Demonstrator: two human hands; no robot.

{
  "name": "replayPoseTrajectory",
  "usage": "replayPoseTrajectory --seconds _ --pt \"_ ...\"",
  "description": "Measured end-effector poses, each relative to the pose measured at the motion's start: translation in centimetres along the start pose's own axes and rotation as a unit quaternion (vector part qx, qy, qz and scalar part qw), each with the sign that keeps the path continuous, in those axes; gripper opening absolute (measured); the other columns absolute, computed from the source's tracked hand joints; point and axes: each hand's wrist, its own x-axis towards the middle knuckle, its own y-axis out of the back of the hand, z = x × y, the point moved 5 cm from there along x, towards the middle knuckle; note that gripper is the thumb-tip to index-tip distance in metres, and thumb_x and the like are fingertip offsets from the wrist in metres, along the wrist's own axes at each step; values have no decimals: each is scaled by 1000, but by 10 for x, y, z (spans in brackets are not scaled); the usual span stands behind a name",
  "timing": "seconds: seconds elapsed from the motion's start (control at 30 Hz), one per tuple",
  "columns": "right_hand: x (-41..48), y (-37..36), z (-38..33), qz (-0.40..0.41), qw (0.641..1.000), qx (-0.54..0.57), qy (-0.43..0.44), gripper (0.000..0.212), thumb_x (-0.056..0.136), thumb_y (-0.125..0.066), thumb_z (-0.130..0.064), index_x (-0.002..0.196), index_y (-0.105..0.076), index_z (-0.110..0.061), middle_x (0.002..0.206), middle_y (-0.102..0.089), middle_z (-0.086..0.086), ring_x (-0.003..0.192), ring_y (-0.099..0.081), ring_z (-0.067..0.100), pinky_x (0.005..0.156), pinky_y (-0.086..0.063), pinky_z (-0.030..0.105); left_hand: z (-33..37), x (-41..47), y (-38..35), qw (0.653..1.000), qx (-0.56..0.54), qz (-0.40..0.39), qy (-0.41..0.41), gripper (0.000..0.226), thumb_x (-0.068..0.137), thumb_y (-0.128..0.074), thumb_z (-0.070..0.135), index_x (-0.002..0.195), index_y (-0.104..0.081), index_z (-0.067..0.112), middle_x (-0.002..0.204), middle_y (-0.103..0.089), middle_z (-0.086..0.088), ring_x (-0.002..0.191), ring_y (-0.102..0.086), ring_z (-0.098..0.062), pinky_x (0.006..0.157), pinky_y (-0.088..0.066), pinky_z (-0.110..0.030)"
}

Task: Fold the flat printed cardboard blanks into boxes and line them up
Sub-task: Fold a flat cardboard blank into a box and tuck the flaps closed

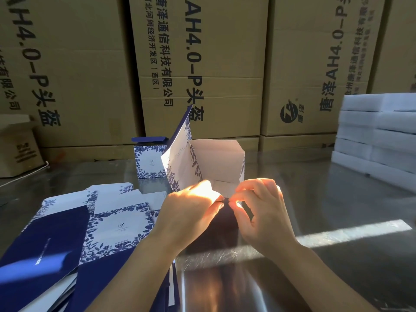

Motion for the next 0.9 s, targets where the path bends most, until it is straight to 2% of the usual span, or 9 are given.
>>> replayPoseTrajectory --seconds 0.17,0.3,0.37,0.43,0.5,0.63,0.77,0.83,0.9 --pt "4 8 2 28 996 66 -54 19 82 -57 -30 85 -70 -17 101 -63 -7 97 -47 12 88 -38 29 -3 0 2 1000 2 29 9 13 78 -63 31 78 -75 24 59 -60 5 44 -57 -20 34 -41 -23" --pt "3 8 20 40 973 78 -213 40 83 -46 -46 115 -59 -25 117 -53 -16 113 -34 0 100 -23 30 -12 0 2 999 -27 42 18 14 77 -74 24 90 -76 21 73 -71 5 56 -66 -14 43 -50 -19" --pt "-2 1 37 26 935 118 -332 46 87 -43 -48 128 -51 -29 126 -48 -15 117 -29 0 108 -22 36 -14 -1 1 998 -42 42 27 18 76 -75 27 93 -76 21 72 -71 7 56 -65 -11 46 -50 -16" --pt "-11 -11 53 -9 873 191 -448 45 94 -41 -48 136 -41 -34 139 -42 -9 125 -30 8 111 -24 40 -15 -2 2 997 -52 35 49 24 78 -63 39 93 -75 25 66 -65 11 52 -59 -6 46 -43 -13" --pt "-20 -24 64 -40 825 250 -506 47 96 -37 -51 141 -33 -37 145 -37 -2 129 -36 16 103 -28 34 -16 -4 1 996 -59 20 66 38 77 -48 51 96 -72 29 68 -61 12 53 -55 -5 46 -38 -15" --pt "-28 -35 74 -60 801 280 -526 51 97 -28 -55 143 -30 -34 141 -40 -4 112 -39 11 93 -26 28 -22 -6 -8 991 -83 -31 101 59 75 -34 65 117 -63 35 95 -62 16 84 -62 -5 56 -41 -18" --pt "-35 -47 75 -83 744 321 -579 51 97 -26 -58 141 -37 -33 116 -44 -13 102 -39 8 90 -25 29 -24 -8 -16 988 -87 -59 115 71 69 -27 74 129 -50 43 104 -54 22 93 -53 1 64 -40 -18" --pt "-39 -51 73 -78 726 337 -594 50 95 -27 -62 130 -49 -35 113 -50 -17 101 -47 7 91 -29 29 -27 -9 -20 982 -113 -78 131 75 66 -28 80 131 -45 46 108 -51 23 99 -50 5 73 -43 -19" --pt "-40 -53 70 -66 720 345 -598 51 93 -29 -66 112 -60 -30 110 -64 -12 97 -59 12 92 -39 33 -30 -9 -22 972 -156 -85 152 79 64 -32 82 131 -45 44 109 -49 22 103 -50 3 81 -46 -24"
